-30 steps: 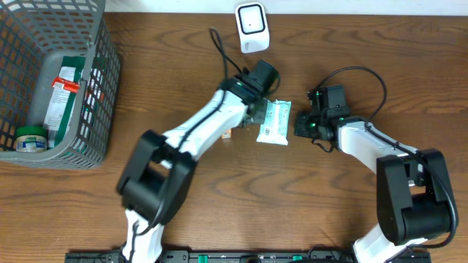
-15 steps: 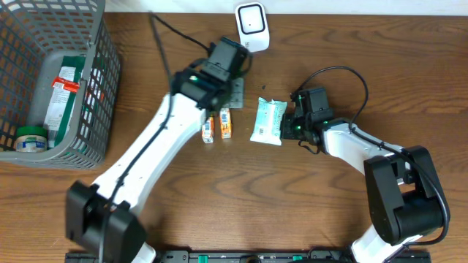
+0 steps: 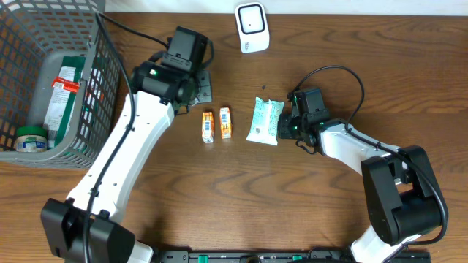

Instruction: Scan the item barcode

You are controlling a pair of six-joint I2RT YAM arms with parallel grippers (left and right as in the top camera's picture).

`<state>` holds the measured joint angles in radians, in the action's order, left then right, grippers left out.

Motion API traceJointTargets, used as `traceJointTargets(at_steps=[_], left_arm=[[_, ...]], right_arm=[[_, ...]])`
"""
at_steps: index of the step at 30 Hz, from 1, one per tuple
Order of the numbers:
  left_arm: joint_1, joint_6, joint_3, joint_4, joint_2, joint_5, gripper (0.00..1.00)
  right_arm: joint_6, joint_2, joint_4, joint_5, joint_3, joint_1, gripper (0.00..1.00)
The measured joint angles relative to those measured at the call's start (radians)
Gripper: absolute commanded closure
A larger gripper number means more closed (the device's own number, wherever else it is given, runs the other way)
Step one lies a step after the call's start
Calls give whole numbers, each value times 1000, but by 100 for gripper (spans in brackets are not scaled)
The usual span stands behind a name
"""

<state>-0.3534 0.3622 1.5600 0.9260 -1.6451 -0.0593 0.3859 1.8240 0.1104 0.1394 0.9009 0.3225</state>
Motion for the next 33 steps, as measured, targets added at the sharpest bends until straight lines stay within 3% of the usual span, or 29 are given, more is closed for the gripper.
traceJointTargets(at_steps=[12,23,33], left_arm=[[38,-17,0,14,1,0,92],[63,-30,0,35,13,0,92],[156,-30,0,38,175,0,92]], right_arm=[[-3,40,-117,-89,4,26,86],[-24,58,-149,-41,13,32,87],[-27,53,-101,12,25,32,84]])
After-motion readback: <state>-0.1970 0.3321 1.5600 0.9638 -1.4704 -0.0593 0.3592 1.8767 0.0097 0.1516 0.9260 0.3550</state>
